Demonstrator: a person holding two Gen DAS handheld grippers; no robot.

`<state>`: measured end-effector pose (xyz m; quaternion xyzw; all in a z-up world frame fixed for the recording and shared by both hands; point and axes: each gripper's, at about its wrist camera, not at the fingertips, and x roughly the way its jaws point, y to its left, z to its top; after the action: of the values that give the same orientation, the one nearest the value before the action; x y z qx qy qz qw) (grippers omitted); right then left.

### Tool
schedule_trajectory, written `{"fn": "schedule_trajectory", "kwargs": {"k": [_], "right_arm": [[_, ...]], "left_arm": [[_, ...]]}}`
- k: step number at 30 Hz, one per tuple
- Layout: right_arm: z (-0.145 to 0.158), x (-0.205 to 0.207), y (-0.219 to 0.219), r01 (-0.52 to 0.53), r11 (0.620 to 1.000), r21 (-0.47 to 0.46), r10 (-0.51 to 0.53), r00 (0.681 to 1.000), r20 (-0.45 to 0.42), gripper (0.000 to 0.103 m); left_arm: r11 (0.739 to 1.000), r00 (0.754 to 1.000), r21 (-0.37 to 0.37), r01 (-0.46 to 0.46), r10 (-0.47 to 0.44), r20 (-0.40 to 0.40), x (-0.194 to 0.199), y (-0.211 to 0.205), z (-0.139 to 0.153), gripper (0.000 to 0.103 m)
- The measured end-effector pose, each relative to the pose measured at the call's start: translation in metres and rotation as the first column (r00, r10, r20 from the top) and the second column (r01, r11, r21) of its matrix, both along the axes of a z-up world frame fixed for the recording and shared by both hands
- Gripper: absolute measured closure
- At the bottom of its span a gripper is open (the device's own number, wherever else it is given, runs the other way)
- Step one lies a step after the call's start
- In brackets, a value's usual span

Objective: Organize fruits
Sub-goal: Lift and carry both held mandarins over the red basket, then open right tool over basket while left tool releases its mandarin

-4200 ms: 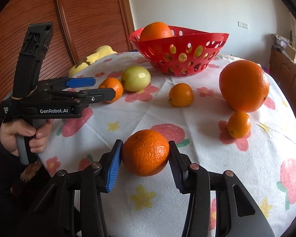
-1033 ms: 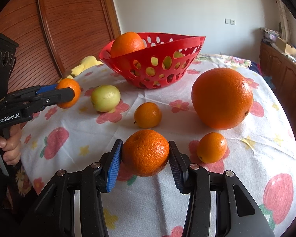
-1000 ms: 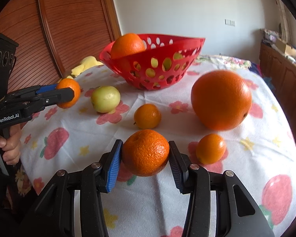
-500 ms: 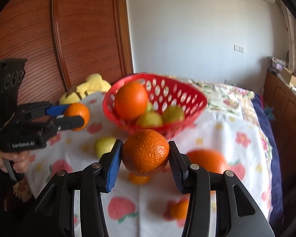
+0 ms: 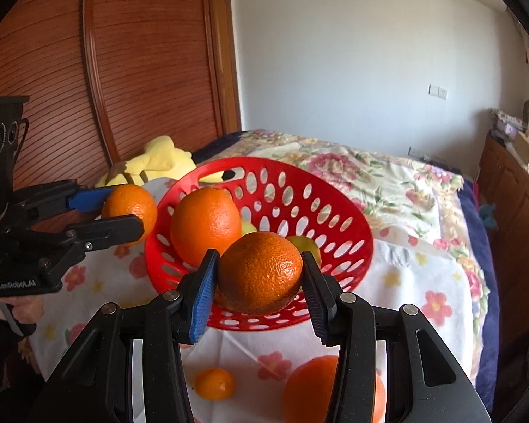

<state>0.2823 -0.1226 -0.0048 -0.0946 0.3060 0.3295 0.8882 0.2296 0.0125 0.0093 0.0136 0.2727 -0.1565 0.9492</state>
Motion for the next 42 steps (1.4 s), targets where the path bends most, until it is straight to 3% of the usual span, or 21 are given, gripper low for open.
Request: {"fn": "schedule_trajectory", "kwargs": {"k": [16,32,42], "right_arm": [[-0.001,0.006,0.003,-0.023,1.0,0.004,0.023,1.0,0.004,0.056],[0.001,0.0,-0.038,0.057,0.998,0.038,-0.058,0.998,0.034,0.055],[-0.002,-0.005,-0.048,0.078,0.996,0.046,-0.08,0.996,0.028,0.055]], "left_arm": [[0.999,1.0,0.024,0.026,-0.026,-0.01,0.026,-0.023,0.0,0.059],[0.998,0.999,0.058,0.023,-0.02,-0.047,0.052,-0.046,-0.015,0.057],[0.998,0.999,0.058,0.014,-0.012,-0.038,0.048,-0.046,-0.013,0.055]]}}
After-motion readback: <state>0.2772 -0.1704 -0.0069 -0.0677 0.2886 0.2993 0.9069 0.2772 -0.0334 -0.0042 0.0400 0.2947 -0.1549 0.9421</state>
